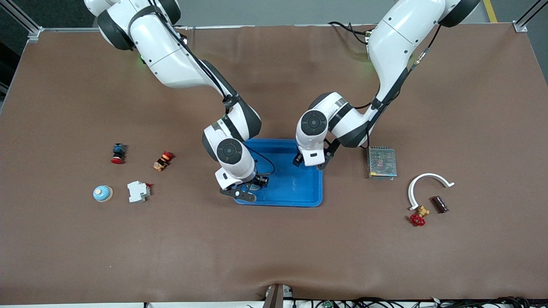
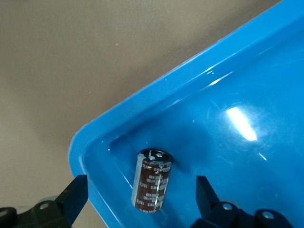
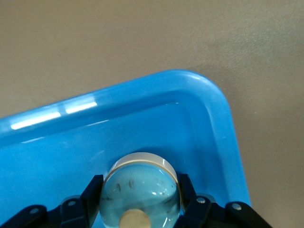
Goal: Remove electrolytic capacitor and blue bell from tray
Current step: 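Grasp the second bell with the right gripper and lift it out, then carry the bell toward the breaker while the left gripper grasps the capacitor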
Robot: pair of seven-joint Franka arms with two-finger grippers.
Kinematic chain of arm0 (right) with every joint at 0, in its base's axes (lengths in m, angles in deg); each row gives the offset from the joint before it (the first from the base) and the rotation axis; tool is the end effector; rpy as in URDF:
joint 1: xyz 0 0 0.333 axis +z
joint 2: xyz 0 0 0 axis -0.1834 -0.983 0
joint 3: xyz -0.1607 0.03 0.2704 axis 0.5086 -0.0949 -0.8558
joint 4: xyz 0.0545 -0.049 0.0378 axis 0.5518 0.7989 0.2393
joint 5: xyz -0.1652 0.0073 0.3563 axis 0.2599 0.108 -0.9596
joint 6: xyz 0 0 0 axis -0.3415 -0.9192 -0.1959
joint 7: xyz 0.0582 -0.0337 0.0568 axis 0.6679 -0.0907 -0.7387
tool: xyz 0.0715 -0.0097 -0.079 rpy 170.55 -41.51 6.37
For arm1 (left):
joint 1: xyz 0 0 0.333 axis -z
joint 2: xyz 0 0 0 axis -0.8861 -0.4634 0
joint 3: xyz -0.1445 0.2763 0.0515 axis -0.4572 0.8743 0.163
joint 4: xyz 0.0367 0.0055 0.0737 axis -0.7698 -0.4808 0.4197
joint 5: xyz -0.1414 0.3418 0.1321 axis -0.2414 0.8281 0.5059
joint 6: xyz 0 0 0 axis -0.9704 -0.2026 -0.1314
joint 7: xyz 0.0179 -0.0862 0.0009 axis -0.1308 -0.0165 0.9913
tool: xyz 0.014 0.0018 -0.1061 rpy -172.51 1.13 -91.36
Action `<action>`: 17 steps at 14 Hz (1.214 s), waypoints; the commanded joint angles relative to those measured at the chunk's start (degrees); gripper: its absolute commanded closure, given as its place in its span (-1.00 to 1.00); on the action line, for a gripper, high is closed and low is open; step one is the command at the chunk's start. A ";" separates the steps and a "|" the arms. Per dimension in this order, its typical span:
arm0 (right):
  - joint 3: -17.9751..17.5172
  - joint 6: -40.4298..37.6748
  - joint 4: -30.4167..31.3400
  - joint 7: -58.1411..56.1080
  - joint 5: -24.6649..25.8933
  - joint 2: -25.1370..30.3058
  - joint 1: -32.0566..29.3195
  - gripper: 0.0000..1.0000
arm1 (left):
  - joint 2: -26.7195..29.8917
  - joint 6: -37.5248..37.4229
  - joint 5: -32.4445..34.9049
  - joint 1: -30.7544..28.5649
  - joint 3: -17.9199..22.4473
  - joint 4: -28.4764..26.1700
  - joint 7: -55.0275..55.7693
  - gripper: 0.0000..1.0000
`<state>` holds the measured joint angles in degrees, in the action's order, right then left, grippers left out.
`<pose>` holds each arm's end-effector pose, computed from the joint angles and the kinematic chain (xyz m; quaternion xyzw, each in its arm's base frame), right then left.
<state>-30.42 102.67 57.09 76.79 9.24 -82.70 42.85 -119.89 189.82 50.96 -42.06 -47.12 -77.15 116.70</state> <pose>0.6149 0.4244 0.1930 -0.9850 0.1608 0.0099 0.0612 0.4976 -0.4206 0.1922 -0.8815 -0.4682 0.0514 0.0333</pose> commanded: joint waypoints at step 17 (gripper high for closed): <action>1.46 -14.78 1.85 -54.11 2.88 6.71 -19.88 1.00 | 2.80 -4.81 3.27 0.15 0.15 1.62 1.52 -1.00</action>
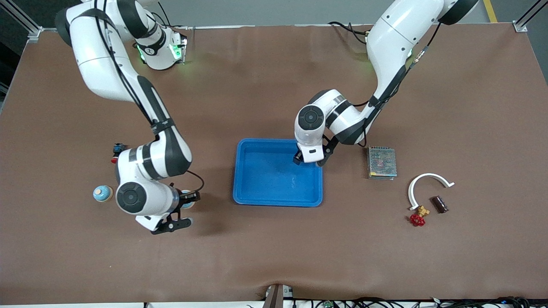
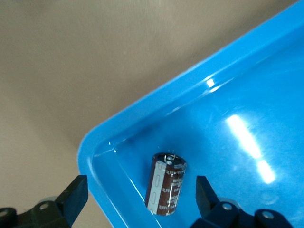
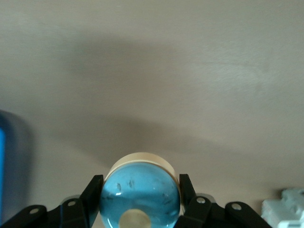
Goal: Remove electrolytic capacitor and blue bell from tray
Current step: 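Carry the bell toward the breaker while the left gripper grasps the capacitor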
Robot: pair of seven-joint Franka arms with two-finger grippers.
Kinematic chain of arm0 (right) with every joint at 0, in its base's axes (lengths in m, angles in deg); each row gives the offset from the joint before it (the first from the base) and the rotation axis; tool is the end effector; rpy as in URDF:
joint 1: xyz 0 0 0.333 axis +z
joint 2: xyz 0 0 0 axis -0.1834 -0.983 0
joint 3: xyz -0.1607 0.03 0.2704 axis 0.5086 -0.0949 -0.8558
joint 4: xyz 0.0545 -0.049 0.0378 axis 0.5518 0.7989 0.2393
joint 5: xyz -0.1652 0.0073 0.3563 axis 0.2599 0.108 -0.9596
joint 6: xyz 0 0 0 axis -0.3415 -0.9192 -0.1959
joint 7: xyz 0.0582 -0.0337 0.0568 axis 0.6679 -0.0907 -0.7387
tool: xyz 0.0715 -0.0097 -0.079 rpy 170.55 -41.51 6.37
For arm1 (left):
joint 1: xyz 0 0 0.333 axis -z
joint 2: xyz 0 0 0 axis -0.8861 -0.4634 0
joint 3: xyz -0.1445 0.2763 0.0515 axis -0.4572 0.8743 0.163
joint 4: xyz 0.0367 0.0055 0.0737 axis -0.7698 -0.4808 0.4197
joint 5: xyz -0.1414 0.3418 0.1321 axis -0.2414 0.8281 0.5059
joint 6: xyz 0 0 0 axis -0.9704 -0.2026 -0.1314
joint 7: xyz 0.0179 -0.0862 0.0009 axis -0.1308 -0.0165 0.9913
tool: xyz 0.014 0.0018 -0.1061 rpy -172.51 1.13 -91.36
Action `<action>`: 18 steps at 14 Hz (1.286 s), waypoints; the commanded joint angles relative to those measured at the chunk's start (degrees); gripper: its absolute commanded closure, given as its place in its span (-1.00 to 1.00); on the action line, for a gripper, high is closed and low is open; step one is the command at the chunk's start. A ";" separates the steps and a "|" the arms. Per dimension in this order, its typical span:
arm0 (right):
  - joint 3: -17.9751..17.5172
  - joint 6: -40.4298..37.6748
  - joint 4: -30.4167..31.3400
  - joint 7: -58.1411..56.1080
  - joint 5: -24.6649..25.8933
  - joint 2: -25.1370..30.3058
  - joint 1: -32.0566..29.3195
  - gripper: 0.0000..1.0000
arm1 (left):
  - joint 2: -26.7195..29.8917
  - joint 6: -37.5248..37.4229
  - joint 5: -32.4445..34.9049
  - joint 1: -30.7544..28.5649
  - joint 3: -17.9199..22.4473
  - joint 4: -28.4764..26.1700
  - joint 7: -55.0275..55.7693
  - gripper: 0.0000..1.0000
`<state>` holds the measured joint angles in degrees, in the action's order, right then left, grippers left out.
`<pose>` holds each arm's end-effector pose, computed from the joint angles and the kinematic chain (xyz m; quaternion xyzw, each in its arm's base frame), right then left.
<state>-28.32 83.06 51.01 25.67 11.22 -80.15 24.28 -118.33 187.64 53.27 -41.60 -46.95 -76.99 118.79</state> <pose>0.7180 0.1862 0.2443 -0.9895 -0.1278 0.0648 0.0210 0.4973 -0.4210 0.2066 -0.8812 -0.4696 0.0303 0.0449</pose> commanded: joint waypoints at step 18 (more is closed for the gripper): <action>-0.82 20.85 26.59 -10.74 2.57 9.18 -5.71 1.00 | -5.88 0.01 1.31 1.62 0.41 7.18 -0.30 -1.00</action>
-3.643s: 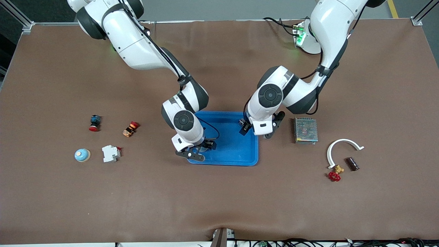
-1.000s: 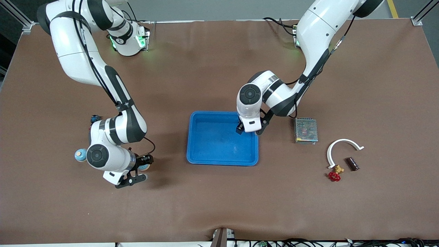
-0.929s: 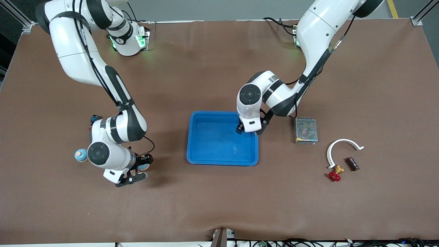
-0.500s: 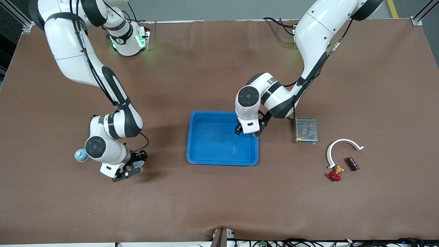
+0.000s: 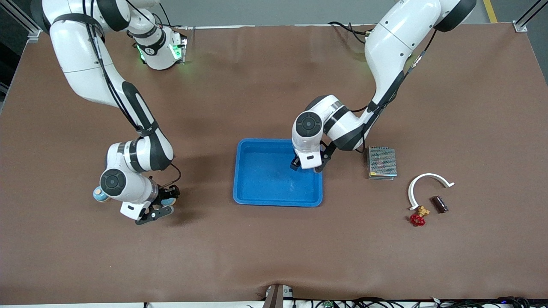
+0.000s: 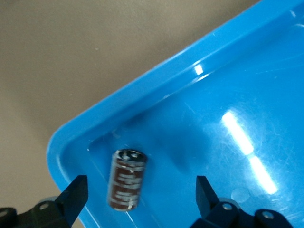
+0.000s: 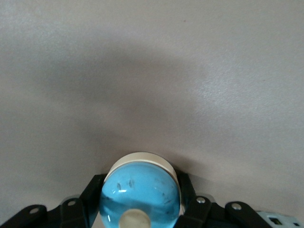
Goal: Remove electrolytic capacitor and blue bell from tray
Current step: 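Carry the bell toward the breaker while the left gripper grasps the capacitor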
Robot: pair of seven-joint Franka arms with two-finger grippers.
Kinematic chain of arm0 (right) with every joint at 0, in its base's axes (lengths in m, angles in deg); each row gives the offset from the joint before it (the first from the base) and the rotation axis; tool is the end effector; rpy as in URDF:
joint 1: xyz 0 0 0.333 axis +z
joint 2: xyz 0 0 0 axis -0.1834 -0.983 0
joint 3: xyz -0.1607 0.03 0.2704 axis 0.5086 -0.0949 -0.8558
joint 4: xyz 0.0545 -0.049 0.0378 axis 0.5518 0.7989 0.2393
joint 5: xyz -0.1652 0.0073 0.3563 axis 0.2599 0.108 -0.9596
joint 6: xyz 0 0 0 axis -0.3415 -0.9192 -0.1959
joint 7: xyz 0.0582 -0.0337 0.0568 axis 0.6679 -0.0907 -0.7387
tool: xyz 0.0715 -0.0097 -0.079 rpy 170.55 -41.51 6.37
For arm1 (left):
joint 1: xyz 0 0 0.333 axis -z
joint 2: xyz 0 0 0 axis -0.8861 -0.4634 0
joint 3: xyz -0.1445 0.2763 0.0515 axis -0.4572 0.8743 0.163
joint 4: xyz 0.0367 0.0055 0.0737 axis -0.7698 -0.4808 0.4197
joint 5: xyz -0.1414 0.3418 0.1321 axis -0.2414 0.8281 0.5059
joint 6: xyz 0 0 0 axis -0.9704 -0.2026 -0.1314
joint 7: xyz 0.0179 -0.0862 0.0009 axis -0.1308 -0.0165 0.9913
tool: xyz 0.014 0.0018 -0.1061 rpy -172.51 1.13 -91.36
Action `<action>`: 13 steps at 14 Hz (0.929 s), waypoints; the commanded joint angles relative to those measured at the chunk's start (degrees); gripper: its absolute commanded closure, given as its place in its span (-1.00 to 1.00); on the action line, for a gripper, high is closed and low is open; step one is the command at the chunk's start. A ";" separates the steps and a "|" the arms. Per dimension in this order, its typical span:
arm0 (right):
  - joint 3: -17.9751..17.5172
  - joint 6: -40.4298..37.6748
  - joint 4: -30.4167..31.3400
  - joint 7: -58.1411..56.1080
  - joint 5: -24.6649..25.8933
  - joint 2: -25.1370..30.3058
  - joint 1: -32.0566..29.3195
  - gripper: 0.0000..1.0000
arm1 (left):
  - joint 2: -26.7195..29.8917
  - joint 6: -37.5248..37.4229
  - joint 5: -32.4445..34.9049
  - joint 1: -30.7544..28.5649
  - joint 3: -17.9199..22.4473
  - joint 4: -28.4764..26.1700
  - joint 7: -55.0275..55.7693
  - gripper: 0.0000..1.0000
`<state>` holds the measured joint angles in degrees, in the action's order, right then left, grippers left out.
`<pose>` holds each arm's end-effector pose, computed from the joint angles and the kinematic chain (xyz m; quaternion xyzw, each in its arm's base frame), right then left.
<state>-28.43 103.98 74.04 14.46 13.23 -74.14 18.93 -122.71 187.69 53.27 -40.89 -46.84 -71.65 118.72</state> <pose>0.6734 0.1086 0.1747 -0.9823 -0.1850 0.0278 0.0118 0.5133 -0.4350 0.1950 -0.8794 -0.4736 0.0367 0.0322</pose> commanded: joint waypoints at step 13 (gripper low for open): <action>-0.97 0.02 4.79 2.32 -0.15 4.04 0.07 1.00 | -2.64 1.45 2.97 1.09 0.57 1.23 0.29 -1.00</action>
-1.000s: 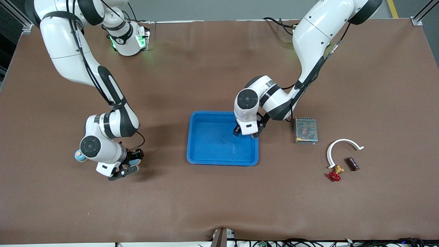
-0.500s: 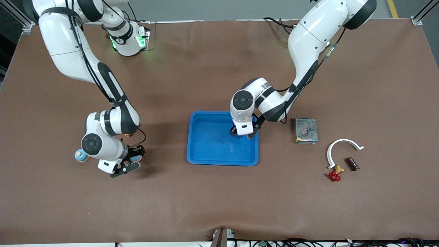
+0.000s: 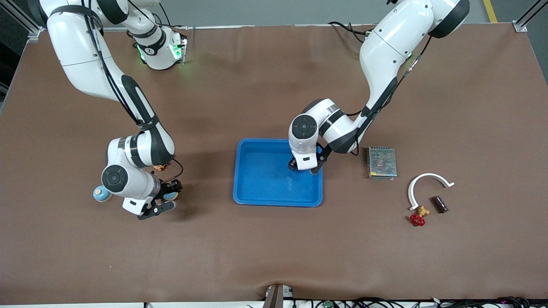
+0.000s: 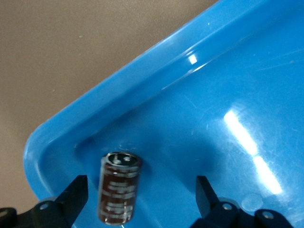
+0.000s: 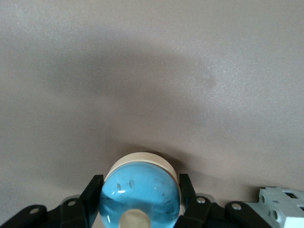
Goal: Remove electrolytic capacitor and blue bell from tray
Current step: 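Carry the bell toward the breaker while the left gripper grasps the capacitor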
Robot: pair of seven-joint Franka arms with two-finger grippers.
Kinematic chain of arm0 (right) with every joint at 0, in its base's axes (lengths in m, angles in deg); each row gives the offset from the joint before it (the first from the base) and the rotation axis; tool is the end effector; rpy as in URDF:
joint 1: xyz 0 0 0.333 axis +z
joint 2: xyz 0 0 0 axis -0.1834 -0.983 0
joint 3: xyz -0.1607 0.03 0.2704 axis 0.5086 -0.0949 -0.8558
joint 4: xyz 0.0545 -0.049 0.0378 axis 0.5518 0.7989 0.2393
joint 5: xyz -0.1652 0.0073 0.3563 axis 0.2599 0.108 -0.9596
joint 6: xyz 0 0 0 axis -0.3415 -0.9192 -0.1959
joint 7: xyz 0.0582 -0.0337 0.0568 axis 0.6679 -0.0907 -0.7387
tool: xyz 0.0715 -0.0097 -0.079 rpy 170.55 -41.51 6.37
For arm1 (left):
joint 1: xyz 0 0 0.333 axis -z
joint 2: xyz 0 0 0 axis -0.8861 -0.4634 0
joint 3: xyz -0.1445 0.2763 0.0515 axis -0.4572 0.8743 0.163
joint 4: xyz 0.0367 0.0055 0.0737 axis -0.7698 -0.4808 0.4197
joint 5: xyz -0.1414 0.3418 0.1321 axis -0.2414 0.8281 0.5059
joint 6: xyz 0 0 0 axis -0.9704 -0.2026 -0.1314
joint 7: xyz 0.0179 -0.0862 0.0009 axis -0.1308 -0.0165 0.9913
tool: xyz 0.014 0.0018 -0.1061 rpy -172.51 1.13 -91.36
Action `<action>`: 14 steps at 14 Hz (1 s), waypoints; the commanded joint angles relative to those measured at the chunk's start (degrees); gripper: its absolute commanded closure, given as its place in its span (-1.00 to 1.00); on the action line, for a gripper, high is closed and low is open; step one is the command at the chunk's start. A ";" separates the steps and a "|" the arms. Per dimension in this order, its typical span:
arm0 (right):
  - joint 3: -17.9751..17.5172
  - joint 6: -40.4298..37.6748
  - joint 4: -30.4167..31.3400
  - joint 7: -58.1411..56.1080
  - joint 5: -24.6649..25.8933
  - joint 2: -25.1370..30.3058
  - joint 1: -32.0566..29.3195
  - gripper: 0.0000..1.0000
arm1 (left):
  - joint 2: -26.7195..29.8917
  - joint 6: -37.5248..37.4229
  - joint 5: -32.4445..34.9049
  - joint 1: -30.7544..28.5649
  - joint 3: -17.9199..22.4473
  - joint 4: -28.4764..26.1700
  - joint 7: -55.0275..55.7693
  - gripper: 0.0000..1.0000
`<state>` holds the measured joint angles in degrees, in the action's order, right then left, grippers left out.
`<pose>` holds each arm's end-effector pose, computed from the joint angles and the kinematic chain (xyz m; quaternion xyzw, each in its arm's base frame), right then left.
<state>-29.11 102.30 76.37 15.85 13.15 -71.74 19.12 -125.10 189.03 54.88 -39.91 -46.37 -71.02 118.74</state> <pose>0.6615 0.1164 0.1844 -0.9828 -0.1790 0.0419 0.0157 0.5089 -0.4404 0.1733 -0.8855 -0.4621 0.0329 0.0358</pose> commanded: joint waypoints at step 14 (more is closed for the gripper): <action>-0.38 2.41 2.82 4.79 -0.24 3.31 0.68 -1.00 | 1.32 -0.59 0.84 -1.74 0.18 1.29 0.18 1.00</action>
<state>-29.37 105.36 78.12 19.59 13.09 -71.23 19.65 -125.06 189.10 54.89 -41.48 -46.03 -69.54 118.73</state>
